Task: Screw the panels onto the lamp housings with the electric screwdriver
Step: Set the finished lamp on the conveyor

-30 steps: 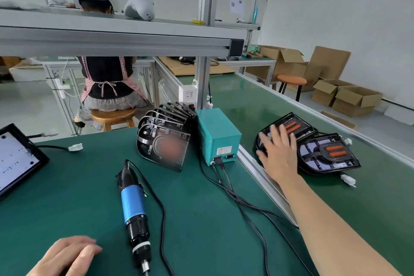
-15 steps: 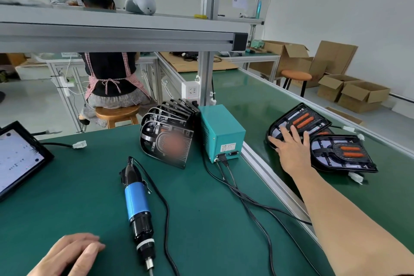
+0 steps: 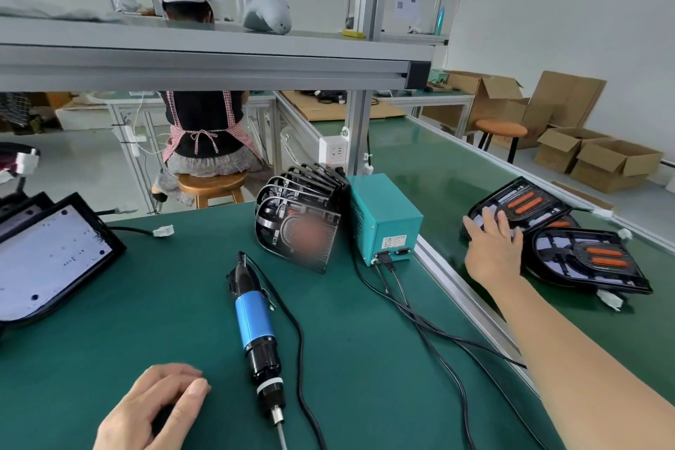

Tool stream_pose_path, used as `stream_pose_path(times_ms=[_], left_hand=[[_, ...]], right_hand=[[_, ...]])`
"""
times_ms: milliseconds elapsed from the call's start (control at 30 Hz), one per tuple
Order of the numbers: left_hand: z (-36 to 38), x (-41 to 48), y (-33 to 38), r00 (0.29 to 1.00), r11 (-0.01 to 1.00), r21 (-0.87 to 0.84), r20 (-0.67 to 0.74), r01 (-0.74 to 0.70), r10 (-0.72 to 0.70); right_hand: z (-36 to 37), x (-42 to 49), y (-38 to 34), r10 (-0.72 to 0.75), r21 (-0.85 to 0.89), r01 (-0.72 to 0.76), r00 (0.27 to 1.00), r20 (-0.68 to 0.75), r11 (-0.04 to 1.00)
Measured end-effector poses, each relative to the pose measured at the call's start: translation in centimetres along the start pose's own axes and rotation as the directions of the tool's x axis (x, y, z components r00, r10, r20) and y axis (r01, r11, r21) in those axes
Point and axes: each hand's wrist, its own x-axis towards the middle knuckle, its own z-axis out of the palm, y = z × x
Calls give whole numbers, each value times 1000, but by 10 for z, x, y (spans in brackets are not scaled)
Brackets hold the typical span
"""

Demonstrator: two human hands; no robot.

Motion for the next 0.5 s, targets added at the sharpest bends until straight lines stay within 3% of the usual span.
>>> stream_pose_path(times_ms=[100,200,267,367,433,500], left_hand=[[-1,1,-5,999,999,-6,-16,-37,36],[0,-1,-9,999,999,-30,-30,-35,34],[0,-1,-11,1000,999,-39,-4,2,-2],[-2,-1,-12,1000,998,-58,20,22,-21],[-3,-1,-12,999,997,-70,22,34,-32],[-4,-2,-13,999,996,-83,26,40,-38]], right_hand=[[-20,-17,-34,-38,241,99,969,-244,965],[-42,-47,-79,-43,481,327,858,-512,813],[-52,-70,-117,-37,558,434,811,-584,708],[-54,-98,-174,-65,735,402,895,-441,546],[-51,-109,-203,-87,862,229,973,-213,453],[-45,-115,-222,-95,922,77,995,-44,380]])
